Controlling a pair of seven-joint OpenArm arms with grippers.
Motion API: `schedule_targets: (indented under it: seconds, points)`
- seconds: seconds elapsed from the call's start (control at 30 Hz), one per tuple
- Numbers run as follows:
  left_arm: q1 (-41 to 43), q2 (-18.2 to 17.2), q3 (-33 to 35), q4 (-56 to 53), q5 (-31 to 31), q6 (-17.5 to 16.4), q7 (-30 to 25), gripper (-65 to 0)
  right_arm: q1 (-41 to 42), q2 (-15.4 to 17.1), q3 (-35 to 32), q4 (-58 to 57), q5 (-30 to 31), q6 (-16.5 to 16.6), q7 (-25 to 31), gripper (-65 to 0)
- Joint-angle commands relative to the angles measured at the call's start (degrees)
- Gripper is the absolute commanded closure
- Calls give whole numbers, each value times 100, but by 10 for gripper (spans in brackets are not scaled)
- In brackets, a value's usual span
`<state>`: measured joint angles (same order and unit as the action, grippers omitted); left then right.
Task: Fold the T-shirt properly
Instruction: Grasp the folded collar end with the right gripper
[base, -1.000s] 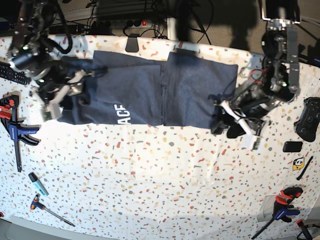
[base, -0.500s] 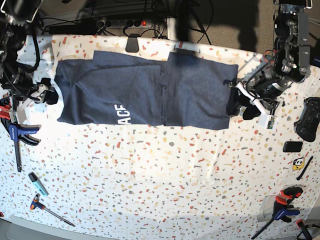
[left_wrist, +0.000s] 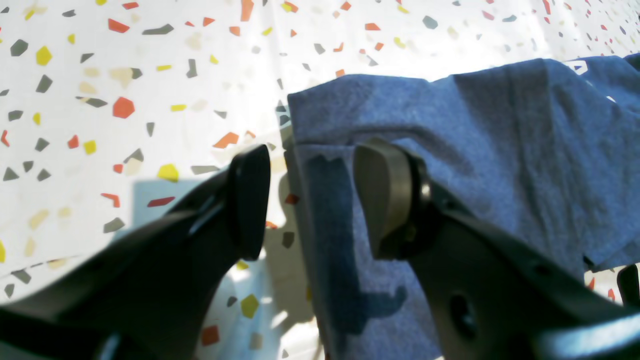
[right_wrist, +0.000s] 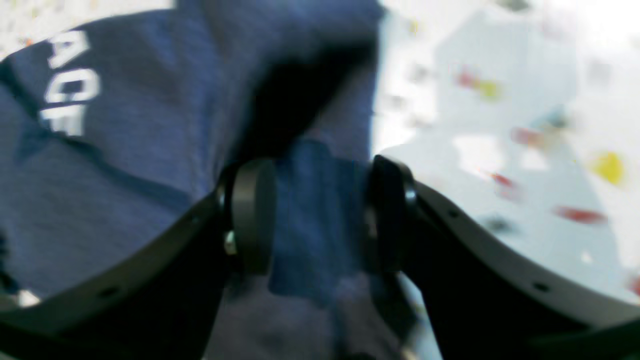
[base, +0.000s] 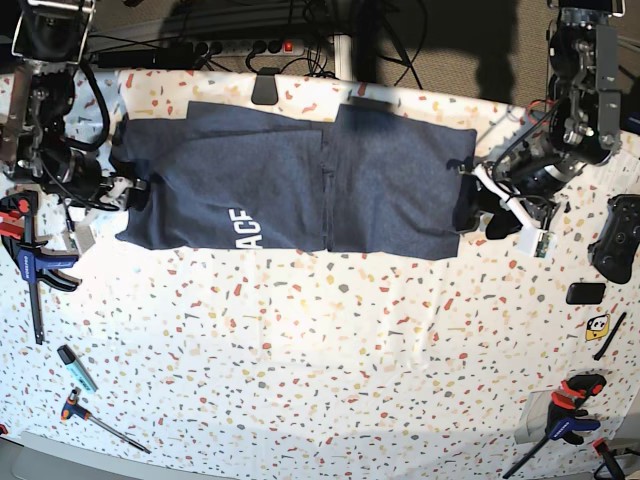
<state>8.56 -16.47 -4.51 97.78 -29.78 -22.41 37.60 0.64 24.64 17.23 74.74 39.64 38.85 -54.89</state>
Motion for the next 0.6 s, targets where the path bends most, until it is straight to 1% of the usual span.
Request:
schedule_targets:
  seconds: [0.0,0.1,0.17,0.2,0.23,0.33,0.37,0.47,0.57]
  points:
    - [-63,-55,-33,111,-83,0,-155,-301,-4,-52,-81,17,151,52,-199,-312]
    - [-63,-55,-33,111,-72,0,-153,-301,-2,-210,-118,31,297,115,-260,-312]
    - [-63,-55,-33,111,-20,0,-166,-301,-4,-240,-118,66,304,115,-260,-311]
    - [-63,-57,-33,111,-20,0,-166,-301,-4,-238,-114,85,299,115,-260,-287]
    - [-63,-57,-33,111,-20,0,-166,-301,-2,-234,-105,101,299,115,-258,-241]
    - [-63,-55,-33,111,-20,-2,-166,-301,-2,-170,-101,166,284,115,-201,-54]
    - [-63,-55,-33,111,-22,-2,-166,-301,-2,-146,-76,208,269,115,-153,-3]
    - [-63,-57,-33,111,-20,-2,-166,-301,-2,-111,146,466,256,115,-103,0]
    - [-61,-57,-33,111,-20,-2,-164,-301,-4,-116,634,1010,256,115,-142,0]
